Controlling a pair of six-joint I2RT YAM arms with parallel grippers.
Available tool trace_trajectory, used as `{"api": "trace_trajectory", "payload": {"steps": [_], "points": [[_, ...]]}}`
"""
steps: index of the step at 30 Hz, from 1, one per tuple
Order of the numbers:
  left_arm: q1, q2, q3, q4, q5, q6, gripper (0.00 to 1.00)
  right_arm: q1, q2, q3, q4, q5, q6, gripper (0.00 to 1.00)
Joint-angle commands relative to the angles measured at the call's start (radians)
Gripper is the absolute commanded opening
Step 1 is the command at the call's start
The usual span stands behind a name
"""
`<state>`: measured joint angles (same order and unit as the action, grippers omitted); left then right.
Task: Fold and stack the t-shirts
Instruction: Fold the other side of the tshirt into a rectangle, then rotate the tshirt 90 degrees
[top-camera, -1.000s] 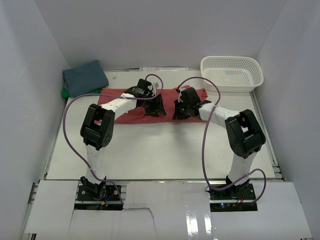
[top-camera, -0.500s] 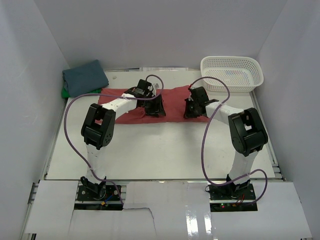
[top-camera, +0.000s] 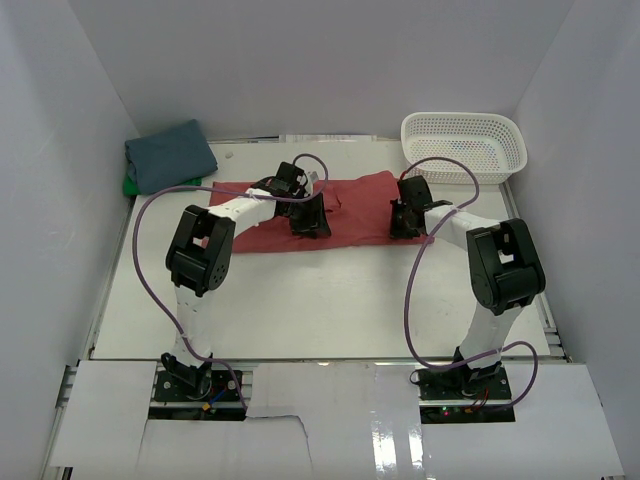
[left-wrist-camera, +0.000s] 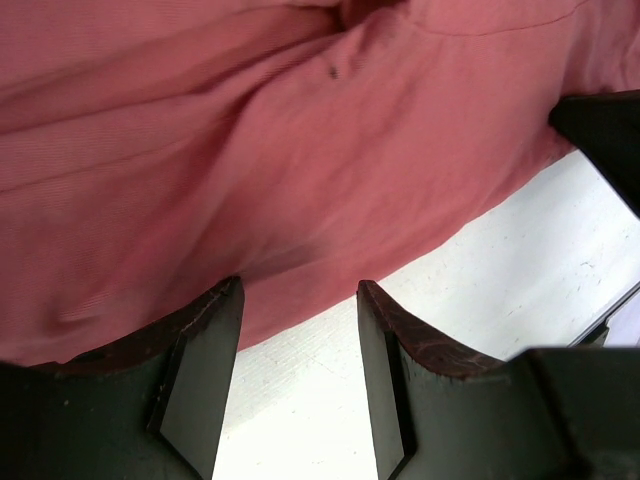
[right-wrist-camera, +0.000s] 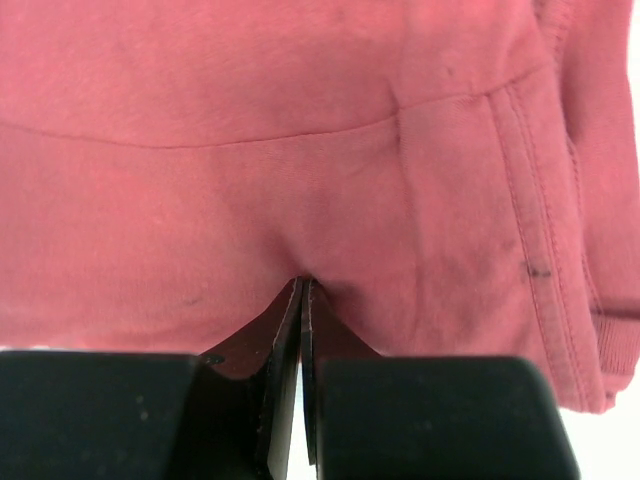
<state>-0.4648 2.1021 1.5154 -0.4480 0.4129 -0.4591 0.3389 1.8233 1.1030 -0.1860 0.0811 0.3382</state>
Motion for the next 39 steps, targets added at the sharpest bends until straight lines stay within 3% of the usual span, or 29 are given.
{"api": "trace_trajectory", "payload": {"steps": [1,7,11,13,17,22,31,33,35,39], "points": [[0.0,-0.019,0.012,0.002,0.012,0.017,0.6,-0.037,-0.024,-0.02,-0.076,0.089,0.001,0.08],[0.0,-0.065,0.008,-0.038,-0.009,0.013,0.59,-0.041,-0.013,0.007,-0.079,0.06,-0.013,0.08],[0.018,-0.164,0.006,-0.121,-0.143,0.013,0.61,-0.041,0.002,0.027,-0.087,0.04,-0.013,0.08],[0.057,-0.236,-0.014,-0.135,-0.135,0.001,0.61,-0.041,0.005,0.028,-0.084,0.031,-0.013,0.08],[0.251,-0.298,-0.046,-0.15,-0.091,0.052,0.61,-0.041,0.011,0.031,-0.084,0.023,-0.018,0.08],[0.365,-0.212,0.104,-0.238,-0.122,0.148,0.61,-0.041,0.005,0.029,-0.084,0.016,-0.021,0.08],[0.368,0.01,0.281,-0.186,-0.238,0.146,0.61,-0.041,0.004,0.034,-0.081,-0.018,-0.015,0.08],[0.368,0.042,0.313,-0.182,-0.27,0.151,0.52,-0.041,0.002,0.034,-0.082,-0.021,-0.015,0.08],[0.368,0.061,0.338,-0.184,-0.324,0.151,0.2,-0.041,-0.002,0.034,-0.084,-0.021,-0.015,0.08],[0.368,0.088,0.374,-0.193,-0.352,0.145,0.1,-0.041,-0.004,0.035,-0.084,-0.021,-0.015,0.08]]}}
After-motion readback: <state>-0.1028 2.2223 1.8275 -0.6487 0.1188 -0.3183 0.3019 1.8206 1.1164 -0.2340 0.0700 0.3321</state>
